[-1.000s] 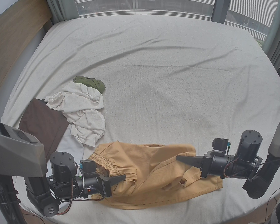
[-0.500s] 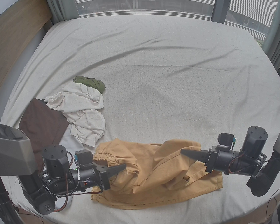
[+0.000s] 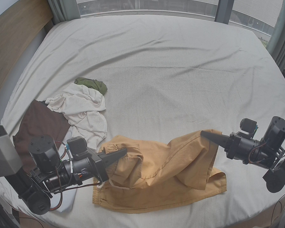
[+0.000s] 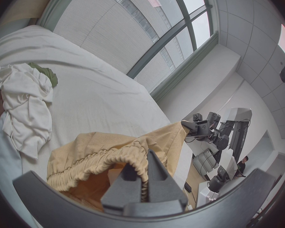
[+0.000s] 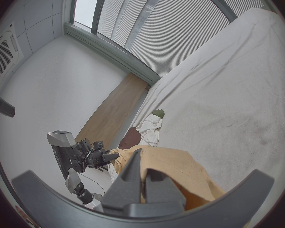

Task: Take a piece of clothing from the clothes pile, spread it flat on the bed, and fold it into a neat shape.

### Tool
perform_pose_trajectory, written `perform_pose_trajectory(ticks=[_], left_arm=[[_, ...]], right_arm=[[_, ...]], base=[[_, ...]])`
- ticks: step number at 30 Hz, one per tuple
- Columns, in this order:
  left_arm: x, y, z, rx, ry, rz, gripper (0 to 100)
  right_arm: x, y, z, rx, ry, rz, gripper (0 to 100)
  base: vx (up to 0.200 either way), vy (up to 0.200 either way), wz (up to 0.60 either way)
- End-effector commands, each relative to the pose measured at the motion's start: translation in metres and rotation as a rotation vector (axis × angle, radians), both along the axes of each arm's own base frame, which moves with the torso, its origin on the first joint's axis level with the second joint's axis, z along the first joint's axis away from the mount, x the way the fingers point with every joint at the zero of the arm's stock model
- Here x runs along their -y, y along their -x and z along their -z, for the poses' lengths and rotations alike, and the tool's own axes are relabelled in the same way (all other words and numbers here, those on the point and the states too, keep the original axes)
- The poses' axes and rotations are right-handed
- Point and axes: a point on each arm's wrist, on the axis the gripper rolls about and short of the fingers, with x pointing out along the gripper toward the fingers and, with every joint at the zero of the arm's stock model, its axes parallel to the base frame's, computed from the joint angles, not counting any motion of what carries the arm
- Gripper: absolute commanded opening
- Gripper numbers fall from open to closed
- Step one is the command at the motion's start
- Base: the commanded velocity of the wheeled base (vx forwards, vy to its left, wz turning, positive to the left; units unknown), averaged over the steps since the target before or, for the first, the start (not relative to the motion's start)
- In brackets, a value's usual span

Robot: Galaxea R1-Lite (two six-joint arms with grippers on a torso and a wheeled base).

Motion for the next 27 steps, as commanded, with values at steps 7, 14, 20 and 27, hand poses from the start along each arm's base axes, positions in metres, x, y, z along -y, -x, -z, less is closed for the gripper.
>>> perform_pose_trajectory(ticks=[7,14,20,27], left_arm=[[-0.001,-0.005,-0.018,0.062,0.051,-0.047,0],[-0.004,-0.007,-0.020,0.070,0.053,-0.061,0],[-0.011,-0.013,-0.023,0.084,0.059,-0.095,0],[-0.020,-0.023,-0.029,0.111,0.072,-0.140,0]], right_arm=[[0.010,-0.003,-0.012,0.045,-0.018,0.033,0],[0.019,-0.007,-0.019,0.070,-0.031,0.061,0],[0.022,-0.008,-0.023,0.071,-0.050,0.075,0],[0.028,-0.011,-0.025,0.079,-0.050,0.088,0]], base=[[0.000,0.000,0.00],[0.000,0.000,0.00],[0.000,0.000,0.00],[0.000,0.000,0.00]])
